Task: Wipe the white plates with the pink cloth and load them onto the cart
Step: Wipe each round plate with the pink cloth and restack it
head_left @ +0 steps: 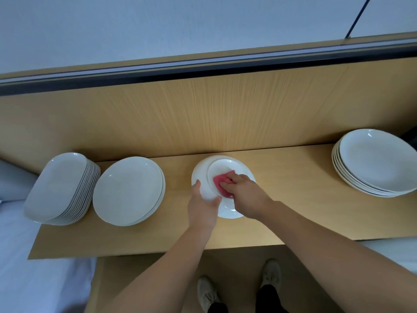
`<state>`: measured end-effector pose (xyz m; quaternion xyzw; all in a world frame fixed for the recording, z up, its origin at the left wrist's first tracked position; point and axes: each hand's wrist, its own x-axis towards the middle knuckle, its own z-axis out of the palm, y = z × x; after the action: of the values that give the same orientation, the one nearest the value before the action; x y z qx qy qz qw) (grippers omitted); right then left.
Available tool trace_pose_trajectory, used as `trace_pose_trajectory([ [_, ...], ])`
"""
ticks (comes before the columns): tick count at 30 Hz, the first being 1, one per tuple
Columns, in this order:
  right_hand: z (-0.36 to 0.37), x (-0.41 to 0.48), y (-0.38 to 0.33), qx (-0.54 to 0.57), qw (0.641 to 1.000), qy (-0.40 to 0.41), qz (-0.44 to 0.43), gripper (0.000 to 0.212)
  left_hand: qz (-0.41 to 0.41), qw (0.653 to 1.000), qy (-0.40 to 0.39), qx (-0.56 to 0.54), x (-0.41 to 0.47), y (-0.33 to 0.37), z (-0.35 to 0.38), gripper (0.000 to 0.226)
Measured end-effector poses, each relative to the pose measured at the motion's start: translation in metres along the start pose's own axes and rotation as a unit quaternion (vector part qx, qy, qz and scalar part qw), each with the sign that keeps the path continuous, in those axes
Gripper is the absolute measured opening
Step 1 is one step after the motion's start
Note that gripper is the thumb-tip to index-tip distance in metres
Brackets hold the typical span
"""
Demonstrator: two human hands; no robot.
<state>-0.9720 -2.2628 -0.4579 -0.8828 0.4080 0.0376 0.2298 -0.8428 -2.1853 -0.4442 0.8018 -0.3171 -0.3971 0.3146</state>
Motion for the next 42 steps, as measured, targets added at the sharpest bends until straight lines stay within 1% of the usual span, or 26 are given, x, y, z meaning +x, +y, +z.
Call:
trace_pose_trajectory([
  [3,0.001,0.025,0.005,-0.023,0.999,-0.014,-0.034,0.059,-0.004,1.0,0.0,-0.003,-0.001,0.0,0.001,0.076],
  [6,0.0,0.049,0.013,-0.044,0.997,-0.005,-0.064,0.057,-0.001,1.0,0.002,-0.005,0.0,-0.001,0.001,0.075],
  [9,-0.01,0.058,0.027,-0.052,0.998,-0.025,-0.027,0.064,-0.001,1.0,0.003,-0.01,0.003,-0.001,0.0,0.075],
  [11,-0.015,0.056,0.037,-0.048,0.999,-0.026,-0.005,0.067,-0.004,1.0,0.0,-0.014,0.004,0.0,-0.001,0.075],
  [16,-0.013,0.029,0.046,-0.042,0.999,-0.016,0.03,0.062,-0.01,1.0,-0.004,-0.027,0.006,0.001,0.001,0.075],
  [19,-0.011,0.007,0.038,-0.026,0.999,-0.022,0.008,0.057,-0.013,0.999,0.001,-0.036,0.004,0.0,0.003,0.077],
  [21,-0.012,-0.004,0.036,-0.002,0.999,-0.051,-0.015,0.047,-0.013,0.999,0.005,-0.05,0.003,-0.001,0.004,0.076],
  [23,-0.019,-0.009,0.038,0.037,0.996,-0.083,-0.023,0.036,-0.01,0.998,0.015,-0.063,0.004,-0.001,0.005,0.068],
  [24,-0.024,-0.011,0.039,0.051,0.995,-0.086,-0.024,0.033,-0.014,0.997,0.025,-0.07,0.005,-0.001,0.004,0.063],
  [26,-0.034,-0.013,0.044,0.065,0.996,-0.062,-0.022,0.04,-0.038,0.994,0.033,-0.097,0.007,0.004,-0.001,0.051],
  [28,-0.049,-0.016,0.048,0.079,0.996,-0.028,-0.011,0.047,-0.062,0.989,0.017,-0.135,0.006,0.014,-0.005,0.034],
  [29,-0.056,-0.016,0.05,0.09,0.996,-0.012,-0.008,0.046,-0.075,0.985,0.009,-0.152,0.004,0.02,-0.007,0.031],
  [31,-0.071,-0.016,0.053,0.112,0.994,0.014,-0.012,0.041,-0.087,0.981,0.0,-0.174,0.001,0.027,-0.008,0.036],
  [33,-0.083,-0.016,0.054,0.126,0.992,0.028,-0.017,0.035,-0.073,0.981,-0.011,-0.18,-0.003,0.034,-0.007,0.036],
  [37,-0.1,-0.015,0.055,0.12,0.991,0.05,-0.04,0.035,-0.01,0.98,-0.021,-0.2,-0.013,0.054,-0.004,0.018],
  [39,-0.108,-0.014,0.055,0.107,0.991,0.063,-0.058,0.032,0.031,0.986,-0.007,-0.164,-0.017,0.066,-0.005,0.016],
  [42,-0.12,-0.013,0.054,0.111,0.987,0.082,-0.088,0.029,0.089,0.993,0.007,-0.073,-0.022,0.08,-0.012,0.011],
])
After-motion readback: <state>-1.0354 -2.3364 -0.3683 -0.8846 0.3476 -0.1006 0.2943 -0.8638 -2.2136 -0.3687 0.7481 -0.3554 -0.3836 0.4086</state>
